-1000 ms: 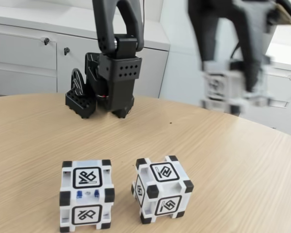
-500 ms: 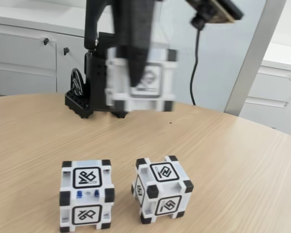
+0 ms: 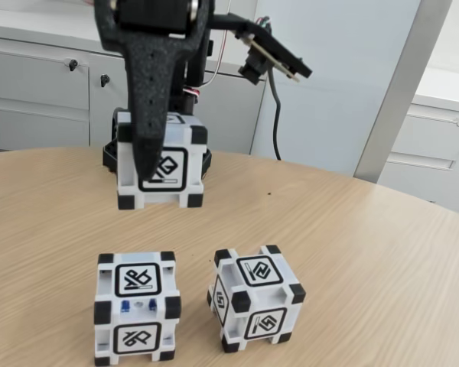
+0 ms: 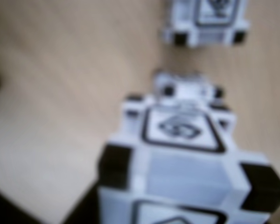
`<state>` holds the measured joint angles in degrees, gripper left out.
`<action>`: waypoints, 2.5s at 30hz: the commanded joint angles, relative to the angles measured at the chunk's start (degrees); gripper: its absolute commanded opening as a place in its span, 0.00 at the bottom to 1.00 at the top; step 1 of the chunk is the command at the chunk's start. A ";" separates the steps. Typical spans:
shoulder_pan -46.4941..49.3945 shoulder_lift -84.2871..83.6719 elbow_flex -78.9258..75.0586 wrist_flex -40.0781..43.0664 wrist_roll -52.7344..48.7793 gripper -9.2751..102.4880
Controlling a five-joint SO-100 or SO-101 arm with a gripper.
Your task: Stack cubes from left to right.
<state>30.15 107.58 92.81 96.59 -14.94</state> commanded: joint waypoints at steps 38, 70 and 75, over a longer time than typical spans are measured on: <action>0.62 -17.14 -1.41 -9.32 -0.53 0.22; 0.62 -20.21 -9.49 -9.32 -1.05 0.22; 0.70 -24.96 -9.84 -9.32 -1.58 0.22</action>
<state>30.50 83.76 85.17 87.89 -16.08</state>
